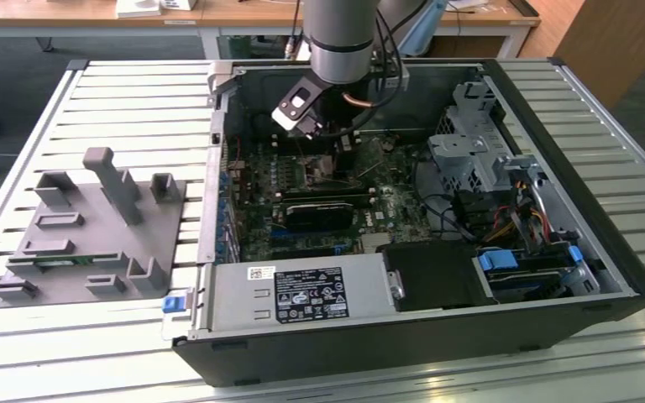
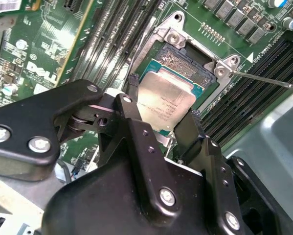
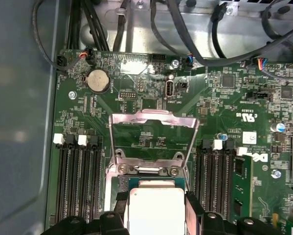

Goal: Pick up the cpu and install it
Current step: 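Place the cpu into insertion slot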

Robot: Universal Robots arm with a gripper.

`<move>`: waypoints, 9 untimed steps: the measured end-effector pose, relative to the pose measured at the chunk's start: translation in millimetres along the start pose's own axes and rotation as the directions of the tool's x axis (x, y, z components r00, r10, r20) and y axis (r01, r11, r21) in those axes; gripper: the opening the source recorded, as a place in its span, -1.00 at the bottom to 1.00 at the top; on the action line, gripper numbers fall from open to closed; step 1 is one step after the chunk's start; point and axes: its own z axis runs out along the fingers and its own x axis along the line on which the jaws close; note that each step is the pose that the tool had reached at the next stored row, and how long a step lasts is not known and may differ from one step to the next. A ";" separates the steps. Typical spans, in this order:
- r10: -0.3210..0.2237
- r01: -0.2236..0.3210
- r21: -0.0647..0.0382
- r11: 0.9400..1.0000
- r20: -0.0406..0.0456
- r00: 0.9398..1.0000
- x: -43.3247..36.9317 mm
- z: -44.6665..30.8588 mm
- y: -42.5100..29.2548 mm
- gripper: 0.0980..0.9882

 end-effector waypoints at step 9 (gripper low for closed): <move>0.010 -0.010 0.000 1.000 0.001 1.000 2.8 6.3 -5.0 0.00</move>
